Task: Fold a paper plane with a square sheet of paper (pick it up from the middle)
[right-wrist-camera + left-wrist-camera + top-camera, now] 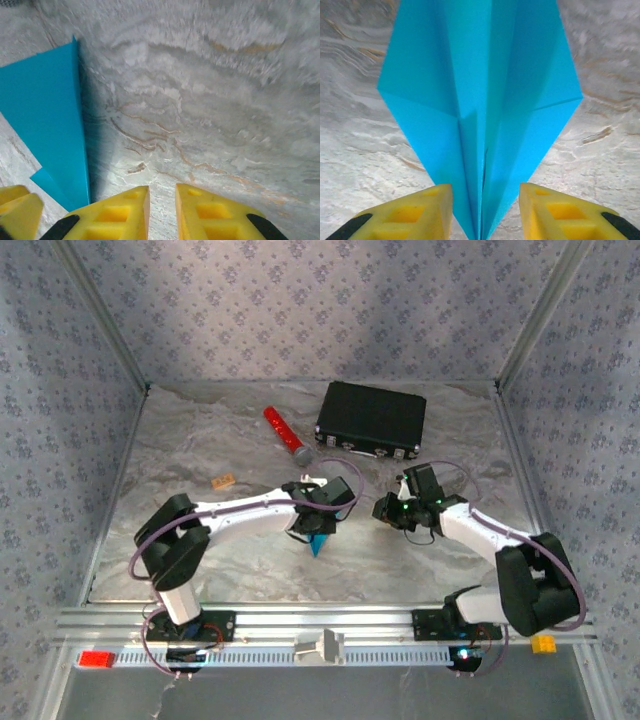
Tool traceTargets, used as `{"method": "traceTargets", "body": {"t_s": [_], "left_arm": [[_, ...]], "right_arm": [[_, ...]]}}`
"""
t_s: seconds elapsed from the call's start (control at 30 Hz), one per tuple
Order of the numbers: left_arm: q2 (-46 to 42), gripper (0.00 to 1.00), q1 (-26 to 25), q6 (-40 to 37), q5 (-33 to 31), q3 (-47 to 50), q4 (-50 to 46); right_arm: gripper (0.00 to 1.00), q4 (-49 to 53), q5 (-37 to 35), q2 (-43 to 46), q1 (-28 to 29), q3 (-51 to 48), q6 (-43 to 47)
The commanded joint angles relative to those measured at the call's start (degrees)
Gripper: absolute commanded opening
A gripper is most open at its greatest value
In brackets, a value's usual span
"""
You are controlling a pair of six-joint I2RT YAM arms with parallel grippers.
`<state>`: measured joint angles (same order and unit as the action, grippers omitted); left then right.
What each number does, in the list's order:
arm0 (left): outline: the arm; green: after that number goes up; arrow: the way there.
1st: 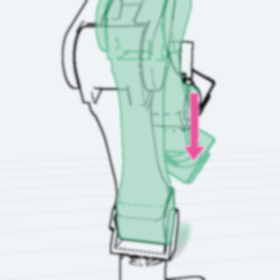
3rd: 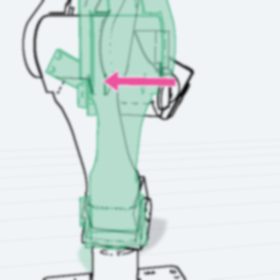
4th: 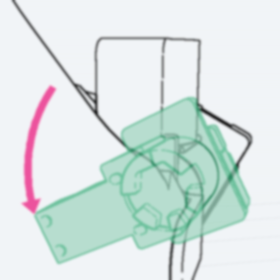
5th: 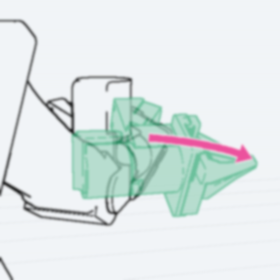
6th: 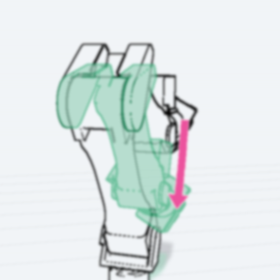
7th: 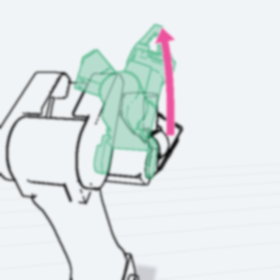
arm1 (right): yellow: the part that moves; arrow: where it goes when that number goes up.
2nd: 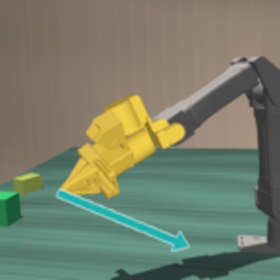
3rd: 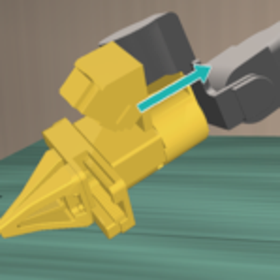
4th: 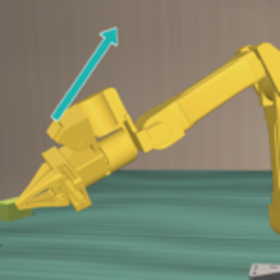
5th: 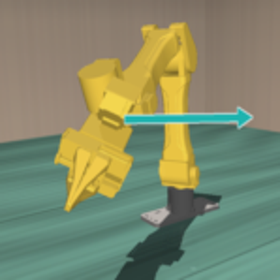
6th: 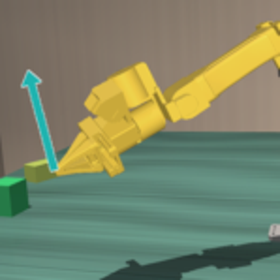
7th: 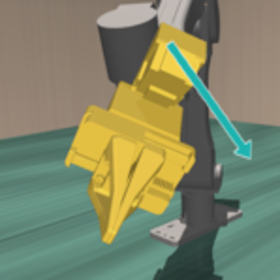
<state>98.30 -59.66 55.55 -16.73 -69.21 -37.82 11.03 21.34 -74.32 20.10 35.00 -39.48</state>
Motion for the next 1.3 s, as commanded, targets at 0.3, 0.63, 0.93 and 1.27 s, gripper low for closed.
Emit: {"method": "traceTargets", "body": {"t_s": [0.3,0.63,0.93,1.27], "left_arm": [[-30.01,0.78,16.36,-21.86,-19.58,21.95,14.82],[-36.03,0.99,45.61,-43.13,-19.54,37.69,37.38],[-22.91,1.0,52.93,-51.16,-11.42,44.44,66.03],[-9.99,1.0,59.35,-52.36,5.48,49.79,93.59]], "right_arm": [[0.68,-4.18,-48.91,15.35,-1.33,-0.35,21.5],[0.9,-36.85,-44.47,-3.74,-11.75,-7.79,39.53],[0.88,-59.83,-22.21,-11.29,-21.36,-14.62,42.46],[0.99,-56.93,-23.84,-12.93,-21.85,-12.48,41.07]]}}
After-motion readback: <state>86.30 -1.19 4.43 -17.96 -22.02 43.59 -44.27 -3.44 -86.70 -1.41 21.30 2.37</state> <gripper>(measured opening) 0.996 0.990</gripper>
